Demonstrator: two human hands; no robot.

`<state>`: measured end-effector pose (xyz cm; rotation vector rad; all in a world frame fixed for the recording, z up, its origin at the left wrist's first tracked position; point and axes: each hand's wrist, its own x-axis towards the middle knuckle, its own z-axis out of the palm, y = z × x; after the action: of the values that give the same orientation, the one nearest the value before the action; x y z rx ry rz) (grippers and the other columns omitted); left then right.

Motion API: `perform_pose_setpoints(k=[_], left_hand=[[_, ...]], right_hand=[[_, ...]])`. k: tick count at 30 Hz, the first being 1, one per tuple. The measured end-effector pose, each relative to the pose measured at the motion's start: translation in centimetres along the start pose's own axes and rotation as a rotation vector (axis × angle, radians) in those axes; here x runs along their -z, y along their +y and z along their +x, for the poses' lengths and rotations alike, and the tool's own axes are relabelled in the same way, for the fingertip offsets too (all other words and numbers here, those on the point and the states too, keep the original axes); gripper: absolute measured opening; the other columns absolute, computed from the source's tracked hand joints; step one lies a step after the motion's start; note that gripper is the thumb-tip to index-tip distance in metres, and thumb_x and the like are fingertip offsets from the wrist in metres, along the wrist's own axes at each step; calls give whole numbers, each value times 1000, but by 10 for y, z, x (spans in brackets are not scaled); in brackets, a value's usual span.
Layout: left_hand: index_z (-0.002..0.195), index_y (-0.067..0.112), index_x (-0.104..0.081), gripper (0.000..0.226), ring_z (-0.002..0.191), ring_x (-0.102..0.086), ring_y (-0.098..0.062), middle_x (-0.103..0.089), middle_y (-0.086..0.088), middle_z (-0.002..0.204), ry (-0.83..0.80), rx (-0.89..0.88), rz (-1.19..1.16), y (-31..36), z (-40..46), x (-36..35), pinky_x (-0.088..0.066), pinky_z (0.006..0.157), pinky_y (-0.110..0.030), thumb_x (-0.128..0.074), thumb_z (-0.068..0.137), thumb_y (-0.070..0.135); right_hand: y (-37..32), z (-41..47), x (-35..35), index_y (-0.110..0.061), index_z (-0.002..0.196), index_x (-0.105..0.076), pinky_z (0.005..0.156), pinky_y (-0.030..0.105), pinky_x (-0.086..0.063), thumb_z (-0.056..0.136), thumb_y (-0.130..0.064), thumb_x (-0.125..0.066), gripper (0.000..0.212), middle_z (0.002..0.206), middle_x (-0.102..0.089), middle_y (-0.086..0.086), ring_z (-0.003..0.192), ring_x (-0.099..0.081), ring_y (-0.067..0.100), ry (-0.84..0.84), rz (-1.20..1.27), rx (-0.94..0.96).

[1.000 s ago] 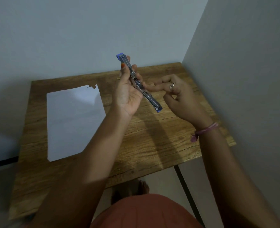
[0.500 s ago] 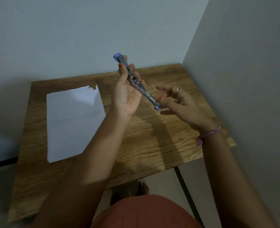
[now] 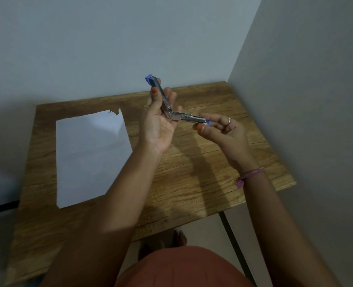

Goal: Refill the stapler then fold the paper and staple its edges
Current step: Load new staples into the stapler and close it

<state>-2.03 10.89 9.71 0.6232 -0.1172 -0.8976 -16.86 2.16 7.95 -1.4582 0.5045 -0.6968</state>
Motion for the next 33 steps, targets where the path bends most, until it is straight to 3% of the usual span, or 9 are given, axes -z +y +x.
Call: perform_pose_setpoints(k=[5, 10, 12, 15, 19, 22, 27, 33], left_hand=[[110, 22, -62, 16, 99, -70, -8, -75, 6, 93, -28, 69, 87, -10, -3, 9, -57, 79, -32, -52, 99, 23], [115, 22, -64, 20, 90, -72, -11, -75, 3, 95, -44, 309, 261, -25, -13, 20, -55, 85, -34, -56, 96, 23], [114, 19, -64, 20, 92, -72, -15, -74, -2, 100, -23, 388, 234, -30, -17, 25, -58, 81, -36, -57, 96, 22], [111, 12, -64, 19, 88, -74, -17, -75, -8, 99, 7, 487, 169, -33, -21, 31, -61, 74, -34, -58, 95, 20], [104, 6, -69, 20, 85, -74, -18, -75, -11, 95, 15, 576, 52, -39, -24, 37, -61, 69, -33, -62, 89, 18], [95, 4, -75, 21, 88, -74, -16, -75, -8, 97, -13, 608, 33, -42, -23, 40, -61, 70, -31, -66, 82, 19], [87, 5, -78, 20, 86, -74, -12, -76, -4, 95, -26, 644, 23, -43, -23, 45, -60, 76, -27, -67, 79, 20], [86, 4, -78, 20, 83, -74, -12, -76, -5, 92, 28, 648, 11, -46, -21, 48, -59, 74, -26, -67, 78, 19]], right_hand=[[-5, 10, 3, -11, 109, -67, 81, 30, -57, 79, -12, -72, 30, 88, -74, 5, 90, -69, 19, -9, 19, 32], [-2, 25, 4, -7, 112, -66, 75, 26, -56, 85, -3, -68, 27, 79, -63, 10, 76, -67, 11, -89, -42, 7], [3, 27, 0, -9, 112, -67, 77, 24, -55, 85, -4, -68, 28, 84, -63, 14, 77, -65, 9, -94, -59, -16], [12, 27, -3, -13, 114, -67, 93, 27, -51, 85, -8, -68, 30, 95, -73, 2, 96, -65, 9, -65, -30, -84], [22, 21, -15, -13, 125, -63, 77, 27, -55, 84, -33, -65, 46, 105, -70, 3, 93, -65, 13, -101, 182, -321], [29, 17, -21, 1, 120, -62, 98, 40, -49, 88, -45, -58, 57, 121, -63, 19, 112, -60, 31, -171, 358, -460], [32, 18, -25, -4, 103, -72, 97, 33, -51, 97, -36, -48, 41, 110, -70, 13, 105, -66, 22, -201, 572, -513], [37, 22, -31, -2, 101, -66, 91, 31, -53, 98, -30, -48, 33, 93, -72, 10, 94, -68, 21, -108, 590, -587]])
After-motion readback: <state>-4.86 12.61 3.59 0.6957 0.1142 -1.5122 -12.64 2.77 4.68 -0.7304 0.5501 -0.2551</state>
